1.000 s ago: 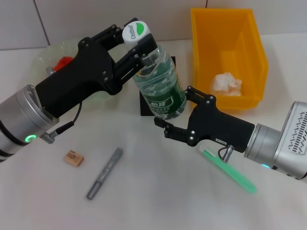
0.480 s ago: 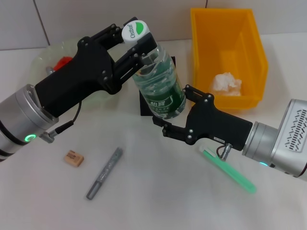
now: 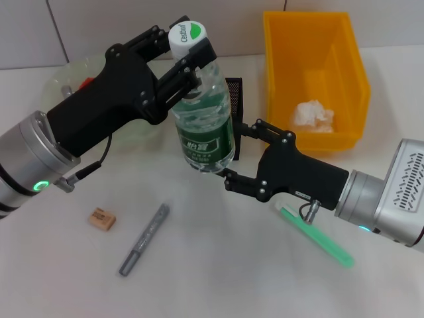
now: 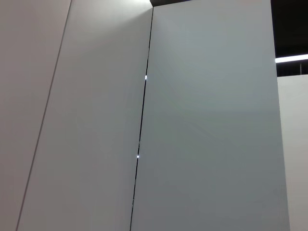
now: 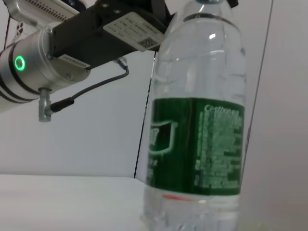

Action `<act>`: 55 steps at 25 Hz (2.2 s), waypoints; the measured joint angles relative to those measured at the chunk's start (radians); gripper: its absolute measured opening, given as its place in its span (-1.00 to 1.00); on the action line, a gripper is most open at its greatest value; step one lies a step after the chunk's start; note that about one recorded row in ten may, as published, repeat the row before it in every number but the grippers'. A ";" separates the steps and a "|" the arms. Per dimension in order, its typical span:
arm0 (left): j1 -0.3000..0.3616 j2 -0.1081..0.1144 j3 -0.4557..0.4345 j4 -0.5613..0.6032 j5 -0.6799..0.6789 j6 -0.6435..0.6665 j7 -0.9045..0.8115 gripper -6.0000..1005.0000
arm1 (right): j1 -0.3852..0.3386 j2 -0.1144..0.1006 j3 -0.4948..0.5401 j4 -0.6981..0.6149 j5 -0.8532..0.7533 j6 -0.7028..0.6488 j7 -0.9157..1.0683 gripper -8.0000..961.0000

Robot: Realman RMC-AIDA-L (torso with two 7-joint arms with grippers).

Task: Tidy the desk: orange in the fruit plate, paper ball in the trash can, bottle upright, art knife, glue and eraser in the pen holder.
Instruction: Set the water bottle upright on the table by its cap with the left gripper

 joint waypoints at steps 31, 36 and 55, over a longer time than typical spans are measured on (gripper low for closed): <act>0.036 0.011 -0.037 -0.001 -0.011 -0.013 0.030 -0.03 | -0.158 -0.009 0.105 -0.041 0.013 -0.096 0.004 0.60; 0.043 0.014 -0.039 -0.010 -0.011 -0.021 0.040 -0.03 | -0.204 -0.011 0.172 -0.088 0.013 -0.113 0.015 0.60; 0.098 0.016 -0.040 -0.028 -0.010 -0.098 0.156 -0.01 | -0.234 -0.017 0.213 -0.188 -0.003 -0.069 0.174 0.60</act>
